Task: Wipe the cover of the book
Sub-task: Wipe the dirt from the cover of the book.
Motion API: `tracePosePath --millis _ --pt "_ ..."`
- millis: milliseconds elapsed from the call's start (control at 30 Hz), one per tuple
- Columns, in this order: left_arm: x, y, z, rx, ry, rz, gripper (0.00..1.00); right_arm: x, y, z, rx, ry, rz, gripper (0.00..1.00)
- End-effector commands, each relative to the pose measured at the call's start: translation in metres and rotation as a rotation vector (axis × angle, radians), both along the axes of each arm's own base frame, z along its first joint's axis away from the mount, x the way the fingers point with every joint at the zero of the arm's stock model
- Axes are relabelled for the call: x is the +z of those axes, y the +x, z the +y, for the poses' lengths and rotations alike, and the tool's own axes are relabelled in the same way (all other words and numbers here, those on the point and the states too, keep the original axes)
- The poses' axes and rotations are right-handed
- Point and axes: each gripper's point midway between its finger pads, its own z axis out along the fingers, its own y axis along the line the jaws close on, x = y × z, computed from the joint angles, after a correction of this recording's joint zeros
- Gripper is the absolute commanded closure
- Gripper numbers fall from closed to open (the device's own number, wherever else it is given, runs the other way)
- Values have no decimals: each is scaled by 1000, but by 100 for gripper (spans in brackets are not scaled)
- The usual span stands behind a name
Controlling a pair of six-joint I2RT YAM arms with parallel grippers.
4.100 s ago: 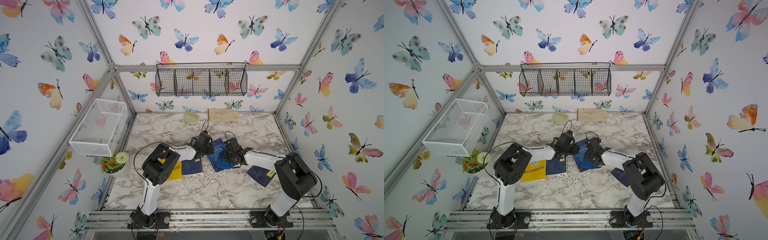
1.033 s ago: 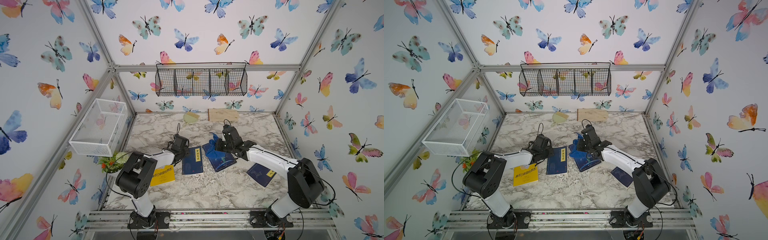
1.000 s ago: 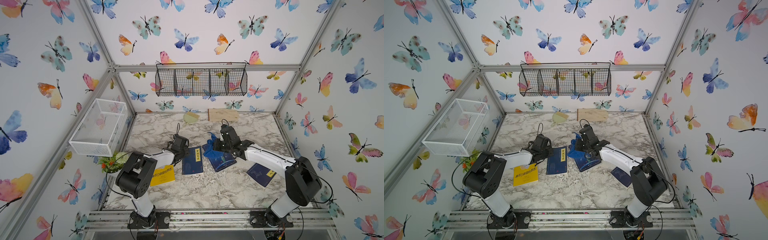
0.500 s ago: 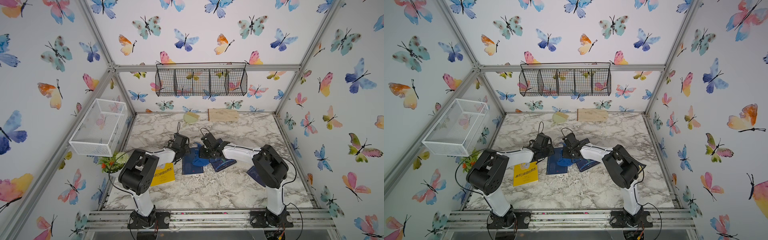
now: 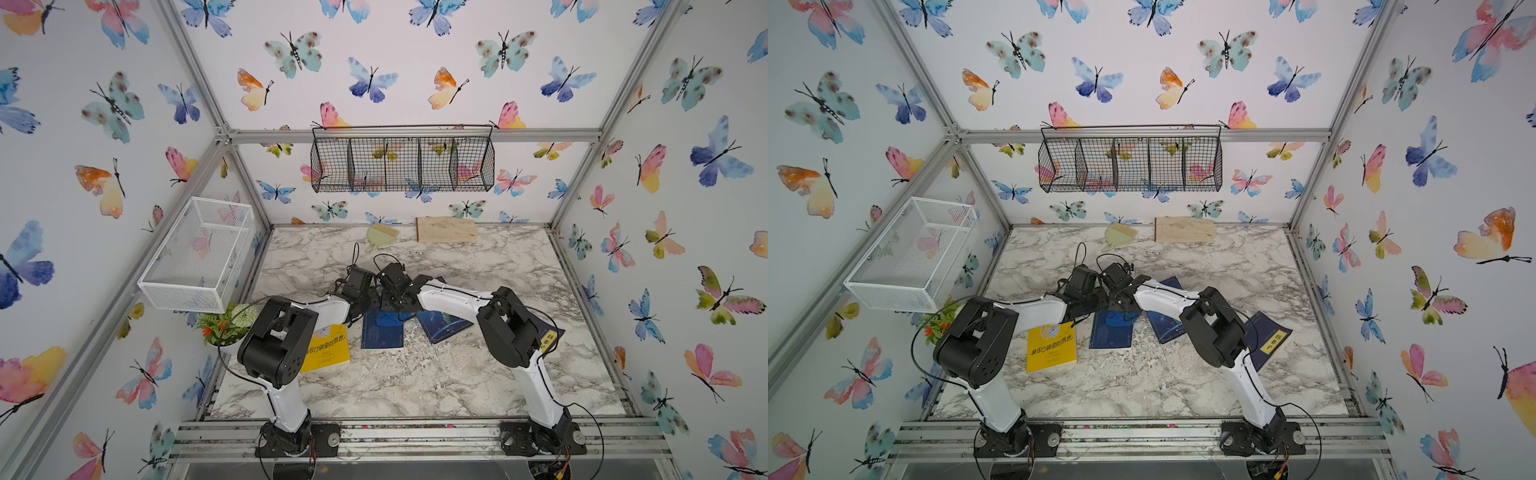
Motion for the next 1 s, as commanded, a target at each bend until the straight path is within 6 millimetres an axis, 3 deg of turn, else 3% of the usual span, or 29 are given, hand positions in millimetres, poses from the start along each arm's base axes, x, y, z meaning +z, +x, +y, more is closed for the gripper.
tracePosePath --millis 0,100,200,367,567,700,800,967 --pt "-18 -22 20 47 25 84 75 -44 -17 -38 -40 -183 80 99" --pt "-6 -23 36 107 36 42 73 -47 -21 -47 -44 -184 78 99" --pt "-4 -22 38 119 39 29 71 -48 -25 -55 -44 -200 84 99" --pt "-22 -22 39 122 46 95 71 -46 -34 -54 -1 -176 106 99" --pt "-36 -23 31 97 -15 136 75 -39 -66 -41 62 -27 180 99" --pt "-38 -23 28 88 -31 141 80 -30 -79 -50 38 10 168 99" --pt "-41 -23 26 82 -41 149 83 -35 -71 -53 31 -15 128 99" --pt "-42 -24 23 73 -52 154 84 -43 -37 -42 45 -117 82 99"
